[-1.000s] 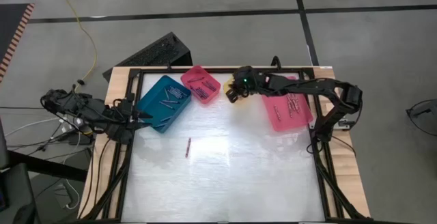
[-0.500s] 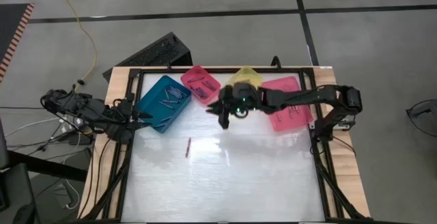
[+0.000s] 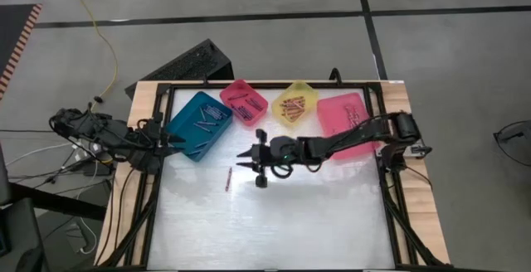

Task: Sort crayons
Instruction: Put the pink crayon into the pink bin

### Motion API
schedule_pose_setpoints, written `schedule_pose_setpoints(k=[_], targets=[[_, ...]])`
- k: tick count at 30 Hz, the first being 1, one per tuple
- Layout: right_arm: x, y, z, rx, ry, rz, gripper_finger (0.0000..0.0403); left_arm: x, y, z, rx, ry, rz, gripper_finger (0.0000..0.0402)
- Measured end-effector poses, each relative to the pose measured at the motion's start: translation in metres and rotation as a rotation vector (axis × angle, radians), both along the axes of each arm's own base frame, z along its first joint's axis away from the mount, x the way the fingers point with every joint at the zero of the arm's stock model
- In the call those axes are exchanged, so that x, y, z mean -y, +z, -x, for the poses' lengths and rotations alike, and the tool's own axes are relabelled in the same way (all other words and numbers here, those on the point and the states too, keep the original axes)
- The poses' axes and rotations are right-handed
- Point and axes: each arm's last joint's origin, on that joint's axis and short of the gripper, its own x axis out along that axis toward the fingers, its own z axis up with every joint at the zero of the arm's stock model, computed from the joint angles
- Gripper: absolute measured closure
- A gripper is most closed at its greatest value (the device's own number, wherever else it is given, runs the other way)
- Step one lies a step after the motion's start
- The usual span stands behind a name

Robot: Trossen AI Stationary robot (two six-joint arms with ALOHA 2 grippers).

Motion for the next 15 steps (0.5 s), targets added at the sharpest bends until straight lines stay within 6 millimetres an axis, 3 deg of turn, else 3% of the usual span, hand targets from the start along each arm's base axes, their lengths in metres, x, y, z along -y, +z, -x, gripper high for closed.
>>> schedule_pose_setpoints(k=[9, 15], targets=[[-0.004, -0.033, -0.062, -0.031, 0.073, -0.002, 0.0294, 0.0, -0.001, 0.0, -0.01, 0.005, -0.008, 0.0278], [-0.012, -0.049, -0.092, -0.197, 0.243, 0.136, 0.0294, 0.0, -0.002, 0.001, -0.017, 0.011, 0.004, 0.0278]])
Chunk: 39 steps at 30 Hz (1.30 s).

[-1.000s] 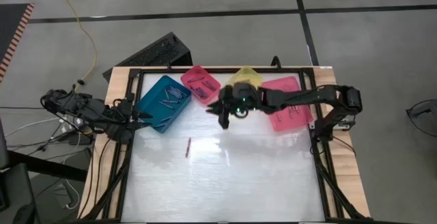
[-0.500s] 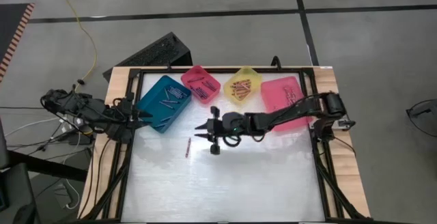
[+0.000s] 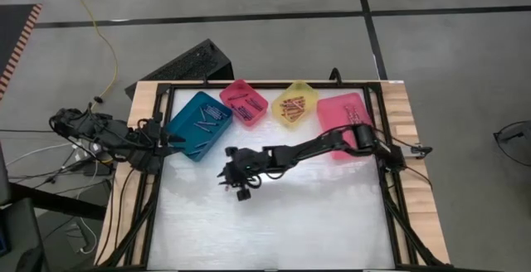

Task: Sort crayons
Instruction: Put the pink crayon into the pink bin

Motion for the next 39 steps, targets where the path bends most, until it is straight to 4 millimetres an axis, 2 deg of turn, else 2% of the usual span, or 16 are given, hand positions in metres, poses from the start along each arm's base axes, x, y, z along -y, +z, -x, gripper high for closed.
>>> schedule_pose_setpoints(k=[6, 9, 15, 24, 32, 39], targets=[[0.004, -0.004, -0.016, -0.135, 0.032, 0.041, 0.0295, 0.0, 0.0, 0.0, -0.004, -0.003, 0.001, 0.0278], [0.012, -0.005, -0.021, -0.118, 0.022, 0.045, 0.0296, 0.0, 0.0, 0.0, -0.005, -0.003, -0.001, 0.0278], [0.03, -0.022, -0.017, -0.231, 0.051, 0.016, 0.0296, 0.0, 0.0, 0.0, -0.005, -0.002, 0.001, 0.0278], [0.05, -0.024, -0.015, -0.28, -0.013, -0.032, 0.0296, 0.0, -0.001, 0.0, -0.006, -0.002, -0.001, 0.0278], [0.049, -0.027, -0.013, -0.32, -0.013, -0.032, 0.0296, 0.0, -0.001, 0.0, -0.006, -0.002, 0.0, 0.0278], [0.051, -0.053, -0.018, -0.361, -0.044, -0.058, 0.0296, 0.0, -0.001, 0.0, -0.005, 0.003, 0.016, 0.0278]])
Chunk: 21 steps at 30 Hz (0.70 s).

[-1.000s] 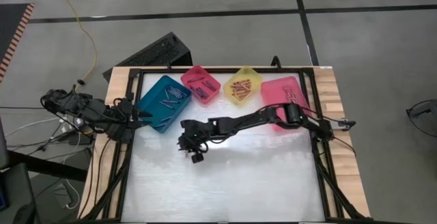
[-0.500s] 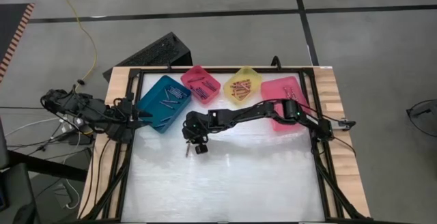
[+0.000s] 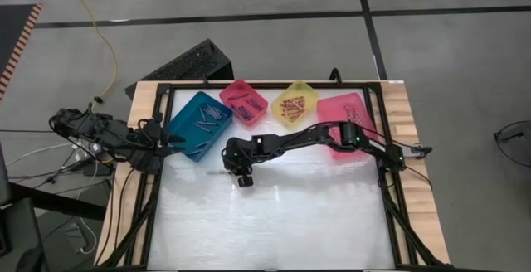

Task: Sort crayons
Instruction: Put the pink crayon into the pink bin

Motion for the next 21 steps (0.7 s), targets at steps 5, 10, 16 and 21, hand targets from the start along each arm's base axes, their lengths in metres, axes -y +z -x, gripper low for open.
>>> schedule_pose_setpoints(k=[5, 10, 16, 21], targets=[[0.0, -0.001, 0.002, -0.03, -0.02, -0.019, 0.0296, 0.0, 0.0, 0.0, 0.0, 0.0, 0.001, 0.0278], [-0.001, 0.007, 0.002, -0.012, -0.072, -0.075, 0.0296, 0.0, 0.0, 0.0, 0.0, 0.0, 0.001, 0.0278], [-0.006, 0.018, -0.005, 0.096, -0.141, -0.091, 0.0296, 0.0, 0.0, 0.0, 0.0, 0.0, 0.001, 0.0278], [-0.012, 0.02, -0.009, 0.168, -0.222, -0.018, 0.0296, 0.0, 0.0, 0.0, 0.0, 0.0, 0.001, 0.0278]])
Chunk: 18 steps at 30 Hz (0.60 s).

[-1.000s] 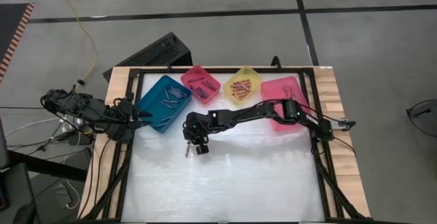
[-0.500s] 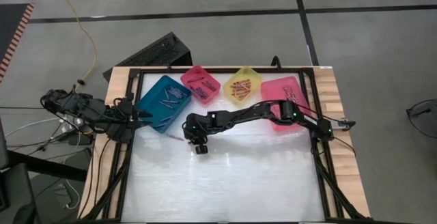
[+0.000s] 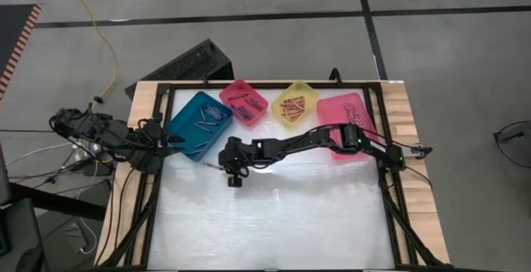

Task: Sort crayons
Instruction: Put the pink crayon into the pink bin

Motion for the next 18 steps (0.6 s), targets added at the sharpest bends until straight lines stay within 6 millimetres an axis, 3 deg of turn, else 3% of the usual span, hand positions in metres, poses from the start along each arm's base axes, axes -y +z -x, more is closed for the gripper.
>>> schedule_pose_setpoints(k=[6, 12, 18], targets=[[-0.012, 0.006, -0.005, 0.093, -0.006, 0.029, 0.0296, 0.0, -0.002, -0.001, -0.005, 0.0, -0.003, 0.0278], [-0.008, 0.012, -0.009, 0.176, -0.04, 0.061, 0.0296, 0.002, -0.015, -0.006, -0.037, 0.008, -0.019, 0.0278], [-0.006, -0.006, -0.013, 0.174, -0.049, 0.064, 0.0296, 0.003, -0.017, -0.008, -0.031, 0.024, -0.007, 0.0278]])
